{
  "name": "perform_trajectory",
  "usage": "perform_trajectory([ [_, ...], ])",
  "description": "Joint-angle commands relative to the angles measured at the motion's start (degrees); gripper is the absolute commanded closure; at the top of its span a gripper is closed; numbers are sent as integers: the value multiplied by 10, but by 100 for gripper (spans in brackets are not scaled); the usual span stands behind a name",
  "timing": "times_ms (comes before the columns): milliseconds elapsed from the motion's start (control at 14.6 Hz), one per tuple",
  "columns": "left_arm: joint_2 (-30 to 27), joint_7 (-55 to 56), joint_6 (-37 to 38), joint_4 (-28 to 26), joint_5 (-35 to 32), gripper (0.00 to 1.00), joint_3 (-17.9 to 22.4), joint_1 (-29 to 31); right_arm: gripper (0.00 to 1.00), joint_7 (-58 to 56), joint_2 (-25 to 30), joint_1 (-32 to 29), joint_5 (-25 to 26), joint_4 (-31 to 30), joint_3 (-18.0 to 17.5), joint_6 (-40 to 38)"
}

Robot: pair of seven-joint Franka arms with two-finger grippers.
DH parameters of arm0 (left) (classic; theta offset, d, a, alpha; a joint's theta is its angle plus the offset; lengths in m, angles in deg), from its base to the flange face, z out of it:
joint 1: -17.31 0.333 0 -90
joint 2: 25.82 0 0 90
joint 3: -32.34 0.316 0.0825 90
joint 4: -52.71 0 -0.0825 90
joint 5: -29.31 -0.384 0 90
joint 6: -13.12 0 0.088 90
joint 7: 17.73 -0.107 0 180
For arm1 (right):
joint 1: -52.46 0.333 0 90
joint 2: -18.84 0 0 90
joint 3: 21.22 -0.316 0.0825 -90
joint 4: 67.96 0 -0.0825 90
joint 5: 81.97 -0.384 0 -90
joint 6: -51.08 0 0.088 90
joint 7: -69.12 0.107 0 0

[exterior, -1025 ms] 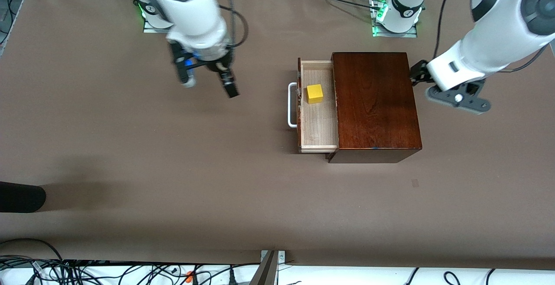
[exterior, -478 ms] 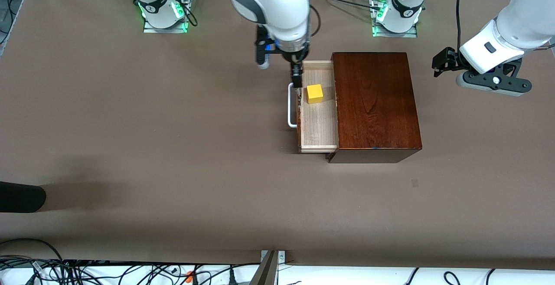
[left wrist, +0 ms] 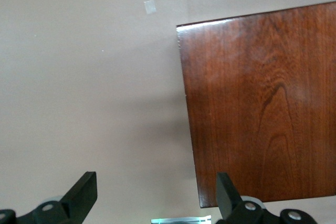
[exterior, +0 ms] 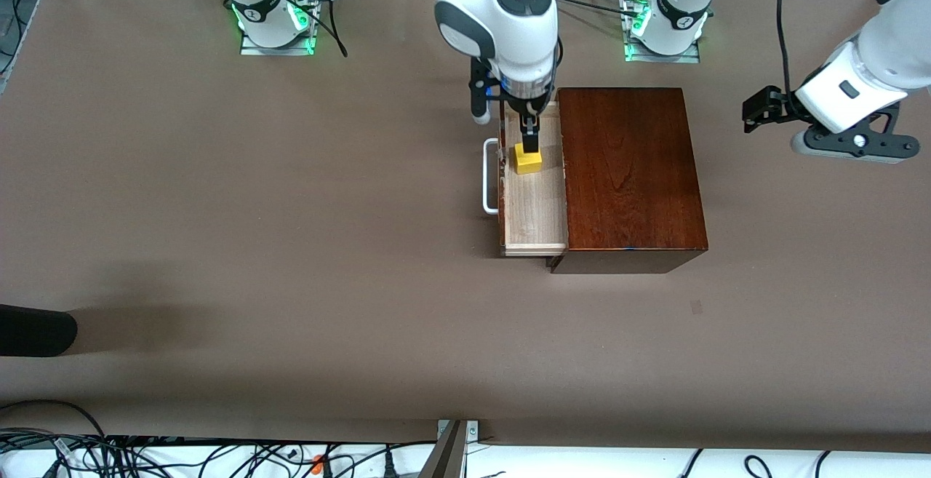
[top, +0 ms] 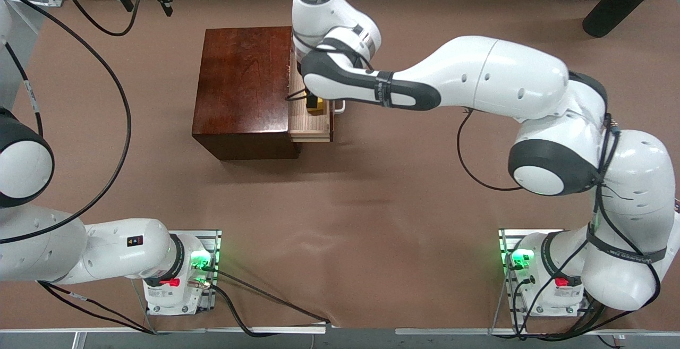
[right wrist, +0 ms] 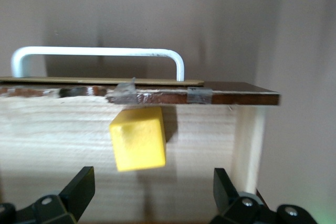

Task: Open drawer, take yellow block, close drawer
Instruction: 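Lower the right gripper into the drawer and grasp the yellow cube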

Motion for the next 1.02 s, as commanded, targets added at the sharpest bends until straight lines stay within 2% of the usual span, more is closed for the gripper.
perform_trajectory([
  [0,-4,0,-17,5,19,0,67,-53,0,16,-27,12,26,24,6,4],
  [68,-8,5,-19,3,18,0,69,-60,0,15,-30,14,29,23,6,4],
  [205,-12,-3,-15,1,17,0,105,-94,0,16,-38,16,37,23,6,5],
  [752,-12,11,15,12,20,0,102,-96,0,16,-53,16,56,21,7,33],
  [820,-12,17,18,12,20,0,102,-96,5,16,-54,16,56,16,8,40],
  [888,-10,21,25,12,20,0,103,-95,38,15,-53,16,58,14,8,48],
  [957,-7,23,34,12,19,0,103,-95,66,15,-53,18,72,13,9,52],
])
